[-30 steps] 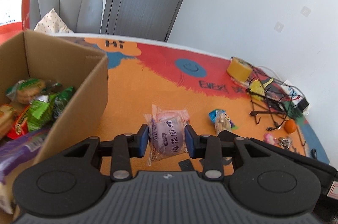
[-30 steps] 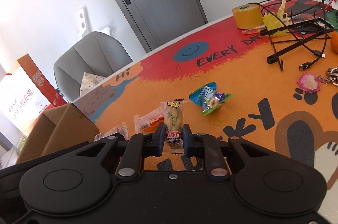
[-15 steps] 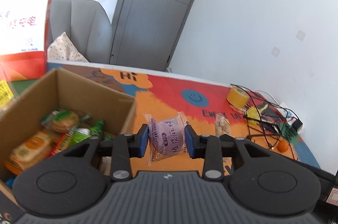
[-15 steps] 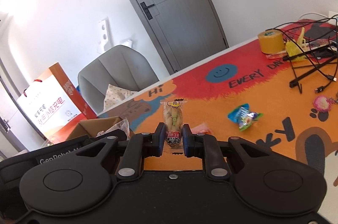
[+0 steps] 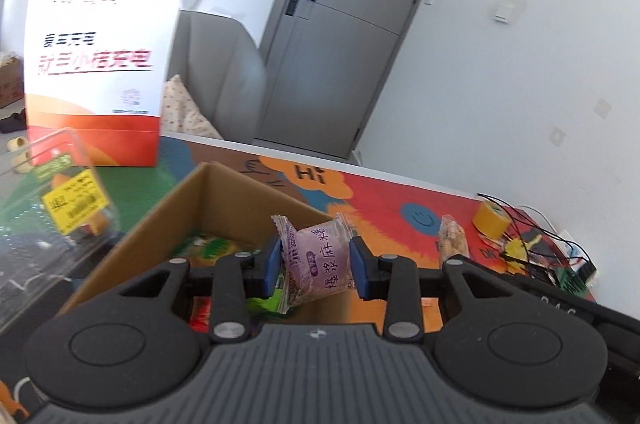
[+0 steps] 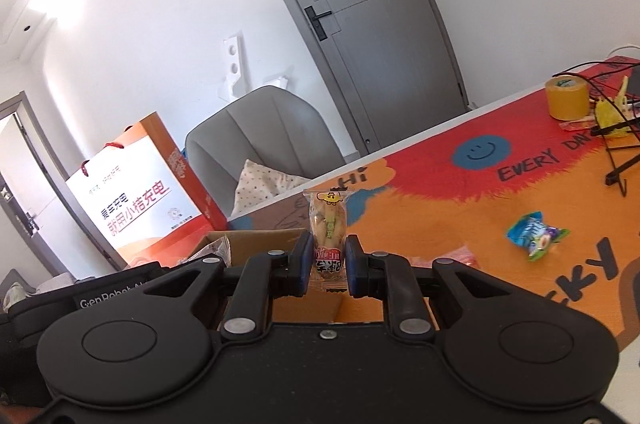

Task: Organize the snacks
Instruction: 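Lift the pink pastry with the left tool while the right tool lifts the candy stick toward the box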

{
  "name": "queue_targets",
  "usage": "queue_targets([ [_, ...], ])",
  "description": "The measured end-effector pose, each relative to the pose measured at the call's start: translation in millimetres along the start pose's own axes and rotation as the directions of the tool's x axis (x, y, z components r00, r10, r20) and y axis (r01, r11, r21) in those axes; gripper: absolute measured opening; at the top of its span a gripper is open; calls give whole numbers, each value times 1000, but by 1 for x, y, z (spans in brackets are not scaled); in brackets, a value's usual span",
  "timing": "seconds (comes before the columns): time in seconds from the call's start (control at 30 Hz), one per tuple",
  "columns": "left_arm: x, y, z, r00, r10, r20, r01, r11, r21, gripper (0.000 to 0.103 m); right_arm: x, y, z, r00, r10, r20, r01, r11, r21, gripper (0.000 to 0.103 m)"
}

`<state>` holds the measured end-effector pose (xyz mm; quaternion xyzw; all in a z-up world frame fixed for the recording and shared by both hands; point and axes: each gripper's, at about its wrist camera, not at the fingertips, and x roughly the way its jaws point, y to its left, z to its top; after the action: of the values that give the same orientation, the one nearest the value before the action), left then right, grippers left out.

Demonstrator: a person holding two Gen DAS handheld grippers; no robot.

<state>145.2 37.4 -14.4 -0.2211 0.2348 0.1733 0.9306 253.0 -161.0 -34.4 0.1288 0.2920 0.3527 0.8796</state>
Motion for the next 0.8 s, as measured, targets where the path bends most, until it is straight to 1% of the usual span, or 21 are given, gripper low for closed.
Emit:
queue_targets([
  [0.17,-3,21,1,1000,25,-7,-26,999,-30,35,8,18,-2,1000,20,-13,-21,1000,-21,19],
  [0.27,0,31,1,999,33,-38,-35,998,-43,37,13,27,-4,999,29,-23,-30,999,-33,19],
  [0.37,0,40,0,998,40,-50,-43,998,-54,44,18,36,-7,999,34,-34,-36,998,-44,19],
  [0.43,-3,45,0,998,49,-39,-51,997,-54,53,21,41,-9,999,34,-42,-36,998,-48,19],
  [0.53,-7,52,1,998,63,-23,-65,996,-62,56,26,48,-11,998,30,-52,-33,998,-52,19],
  [0.67,-8,61,4,997,72,-23,-73,995,-72,58,30,57,-12,998,28,-59,-31,998,-62,19],
  [0.7,-9,63,5,997,75,-22,-76,994,-74,61,32,60,-12,997,34,-62,-39,997,-73,20],
  [0.73,-10,65,5,997,77,-20,-78,994,-74,66,32,63,-13,997,34,-66,-39,996,-83,24],
  [0.77,-11,66,5,997,80,-17,-81,994,-74,68,33,65,-13,997,31,-70,-37,995,-87,28],
  [0.8,-12,67,5,996,83,-13,-84,994,-74,72,32,66,-13,997,27,-68,-33,996,-87,36],
])
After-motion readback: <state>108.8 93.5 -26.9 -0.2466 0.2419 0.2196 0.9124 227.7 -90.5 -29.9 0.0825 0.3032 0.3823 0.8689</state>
